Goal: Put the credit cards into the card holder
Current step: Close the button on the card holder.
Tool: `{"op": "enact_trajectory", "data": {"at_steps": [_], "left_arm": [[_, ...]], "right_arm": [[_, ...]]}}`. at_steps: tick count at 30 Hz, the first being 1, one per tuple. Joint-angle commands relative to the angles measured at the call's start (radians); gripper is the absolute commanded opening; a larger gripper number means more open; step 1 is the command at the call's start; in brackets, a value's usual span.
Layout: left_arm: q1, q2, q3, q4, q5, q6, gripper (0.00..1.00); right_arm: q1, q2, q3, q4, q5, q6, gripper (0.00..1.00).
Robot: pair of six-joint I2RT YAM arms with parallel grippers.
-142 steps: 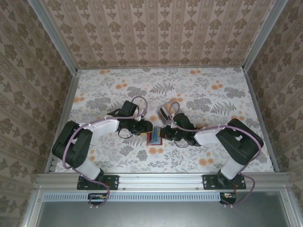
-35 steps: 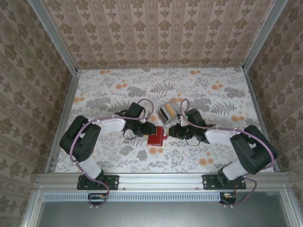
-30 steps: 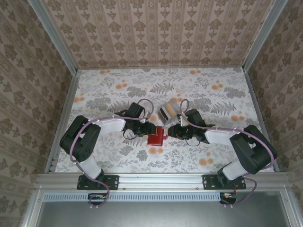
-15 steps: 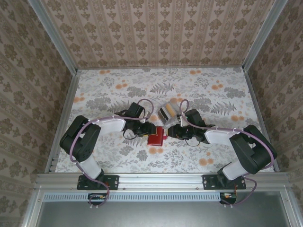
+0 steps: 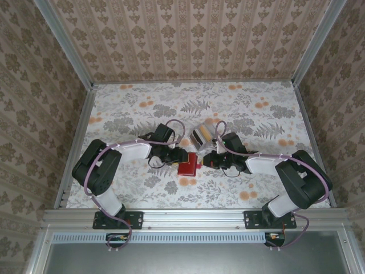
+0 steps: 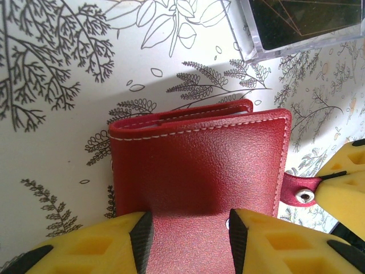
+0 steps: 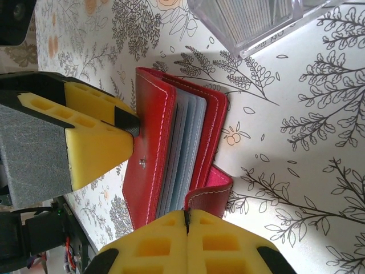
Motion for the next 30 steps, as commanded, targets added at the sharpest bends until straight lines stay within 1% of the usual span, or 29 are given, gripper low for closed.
{"op": "enact_trajectory", "data": {"at_steps": [1, 3, 5, 12, 20, 30], "left_arm": [[-0.002, 0.044, -0.034, -0.034, -0.024, -0.012, 0.44], [-0.001, 0.045, -0.036, -0.029, -0.021, -0.014, 0.38], [-0.002, 0.046, -0.036, -0.027, -0.019, -0.017, 0.36], [-0.001, 0.051, -0.029, -0.048, -0.026, -0.014, 0.36], [-0.001, 0.067, -0.039, -0.048, -0.039, -0.033, 0.35], [-0.003, 0.066, -0.049, -0.036, -0.039, -0.043, 0.35]], "right_arm": [[0.011, -0.003, 0.007, 0.000, -0.002, 0.014, 0.00], [0.023, -0.011, 0.020, -0.012, 0.007, 0.022, 0.00], [0.040, -0.009, 0.039, -0.015, 0.011, 0.030, 0.00], [0.087, 0.025, 0.103, -0.030, 0.029, 0.044, 0.00], [0.106, 0.074, 0.148, -0.077, 0.054, 0.036, 0.00], [0.116, 0.148, 0.176, -0.085, 0.072, 0.044, 0.00]]}}
